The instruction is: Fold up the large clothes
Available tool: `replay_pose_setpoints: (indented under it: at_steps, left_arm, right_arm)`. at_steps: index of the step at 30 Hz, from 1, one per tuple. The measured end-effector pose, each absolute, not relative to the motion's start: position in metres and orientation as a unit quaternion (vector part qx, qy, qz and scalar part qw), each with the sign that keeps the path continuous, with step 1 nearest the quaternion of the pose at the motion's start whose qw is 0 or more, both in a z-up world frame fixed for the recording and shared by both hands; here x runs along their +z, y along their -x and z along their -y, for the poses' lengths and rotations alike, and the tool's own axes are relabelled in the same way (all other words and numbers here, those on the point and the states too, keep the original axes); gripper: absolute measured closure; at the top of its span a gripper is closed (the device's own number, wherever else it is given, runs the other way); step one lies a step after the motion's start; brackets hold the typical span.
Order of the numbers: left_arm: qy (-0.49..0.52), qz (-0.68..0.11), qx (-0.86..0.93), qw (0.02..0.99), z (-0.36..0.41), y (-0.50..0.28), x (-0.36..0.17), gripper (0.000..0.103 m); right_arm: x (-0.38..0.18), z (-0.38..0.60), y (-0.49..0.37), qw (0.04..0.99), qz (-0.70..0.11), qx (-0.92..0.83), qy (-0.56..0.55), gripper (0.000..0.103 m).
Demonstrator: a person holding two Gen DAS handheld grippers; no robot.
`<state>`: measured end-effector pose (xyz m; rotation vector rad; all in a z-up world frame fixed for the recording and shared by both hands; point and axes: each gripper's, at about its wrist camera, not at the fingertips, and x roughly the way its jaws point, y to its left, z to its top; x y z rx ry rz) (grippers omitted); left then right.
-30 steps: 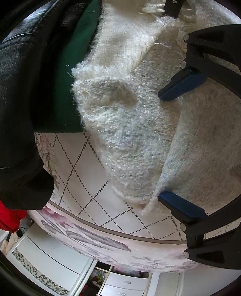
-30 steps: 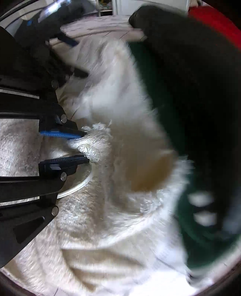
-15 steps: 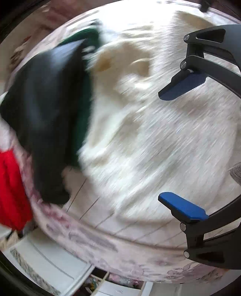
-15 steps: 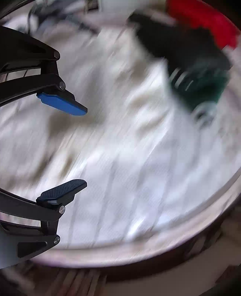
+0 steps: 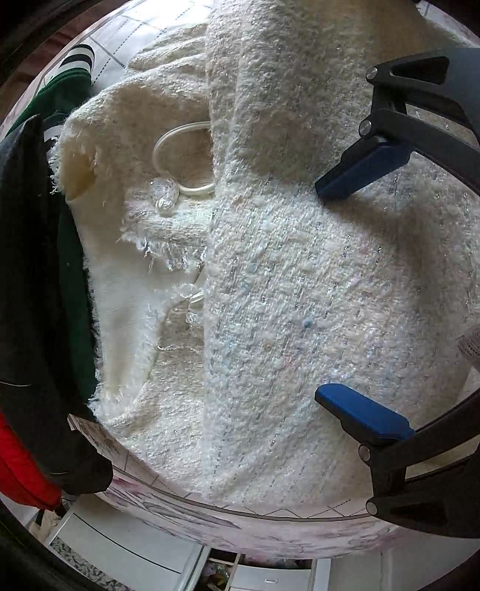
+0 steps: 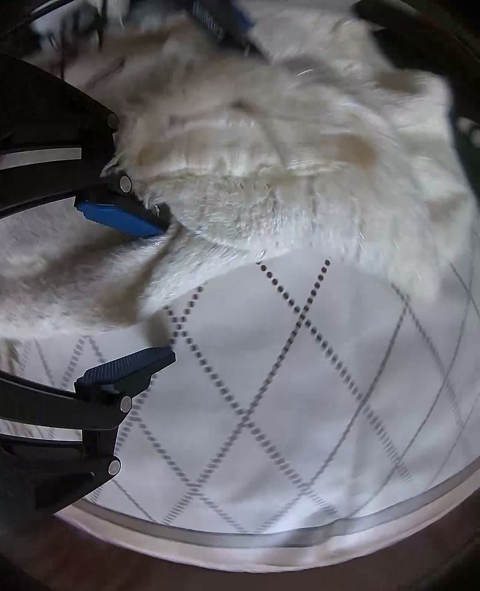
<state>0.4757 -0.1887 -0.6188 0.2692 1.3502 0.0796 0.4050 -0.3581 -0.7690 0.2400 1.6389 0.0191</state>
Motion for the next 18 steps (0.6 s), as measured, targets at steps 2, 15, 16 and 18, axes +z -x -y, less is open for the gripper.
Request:
replay_pose_setpoints:
  at_steps: [2,15,16,18]
  left_arm:
    - [-0.129,-0.621,0.039,0.772,0.189,-0.476,-0.619,0.0]
    - [-0.12,-0.625,0.025,0.771,0.192,-0.478,-0.619,0.0]
    - [-0.12,-0.625,0.025,0.771,0.192,-0.478,-0.619,0.0]
    - [-0.124,-0.623,0.026,0.772,0.192,-0.477,-0.618,0.0]
  right_arm:
    - [-0.759,0.374,-0.398,0.685,-0.719,0.011,-0.117,0.04]
    - [-0.762,0.458,-0.43,0.731,-0.657,-0.051,-0.176,0.103]
    - [-0.763,0.483,-0.423,0.727,-0.648,-0.089,-0.208,0.103]
    - [-0.768,0.524,-0.41,0.7,-0.625,-0.073,-0.336,0.102]
